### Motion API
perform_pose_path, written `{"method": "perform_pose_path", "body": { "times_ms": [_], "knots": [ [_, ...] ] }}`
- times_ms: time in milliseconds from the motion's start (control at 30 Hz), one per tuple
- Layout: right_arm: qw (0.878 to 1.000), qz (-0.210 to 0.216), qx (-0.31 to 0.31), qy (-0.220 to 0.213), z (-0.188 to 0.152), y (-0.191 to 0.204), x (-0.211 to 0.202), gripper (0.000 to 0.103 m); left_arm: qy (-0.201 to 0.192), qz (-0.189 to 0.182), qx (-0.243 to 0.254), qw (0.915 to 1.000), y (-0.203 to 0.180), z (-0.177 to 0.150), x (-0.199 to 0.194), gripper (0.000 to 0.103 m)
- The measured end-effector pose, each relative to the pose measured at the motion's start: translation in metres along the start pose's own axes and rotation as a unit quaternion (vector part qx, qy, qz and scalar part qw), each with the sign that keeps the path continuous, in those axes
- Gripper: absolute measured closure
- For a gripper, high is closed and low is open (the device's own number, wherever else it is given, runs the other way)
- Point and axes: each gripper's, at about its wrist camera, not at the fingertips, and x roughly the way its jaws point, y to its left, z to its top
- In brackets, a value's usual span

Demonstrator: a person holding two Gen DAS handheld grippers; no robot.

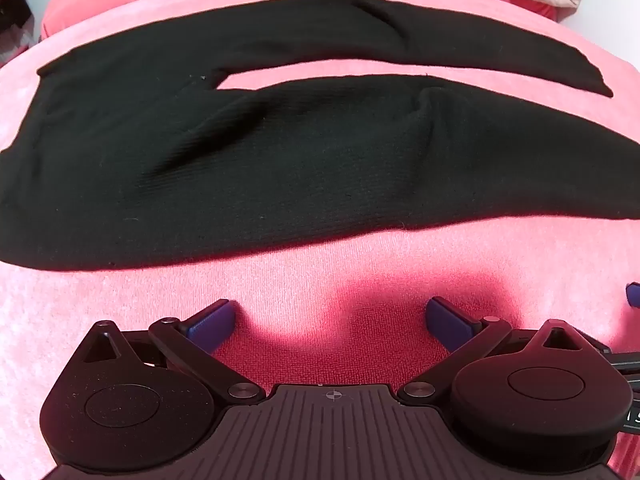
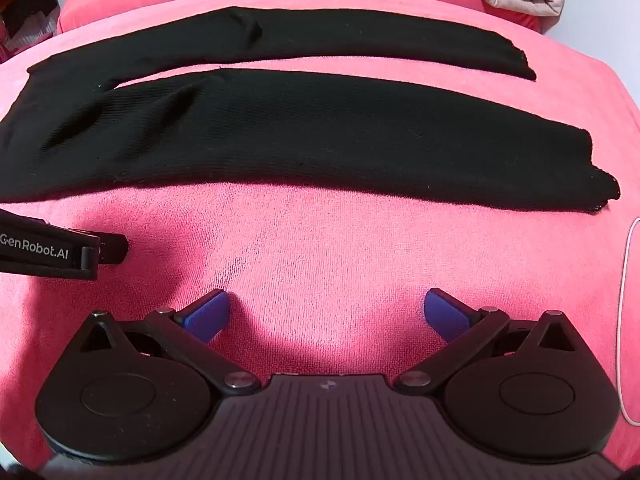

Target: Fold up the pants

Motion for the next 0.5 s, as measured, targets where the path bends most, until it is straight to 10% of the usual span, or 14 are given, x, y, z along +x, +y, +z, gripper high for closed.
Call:
{"method": "perform_pose_path", "body": {
  "times_ms": [500],
  "knots": [
    [1.000,-0.002,-0.001,0.014,0.004,0.000,0.003,0.000,0.005,0.002,0.003,1.0000,-0.001,-0.007,0.001,0.000]
  ]
}}
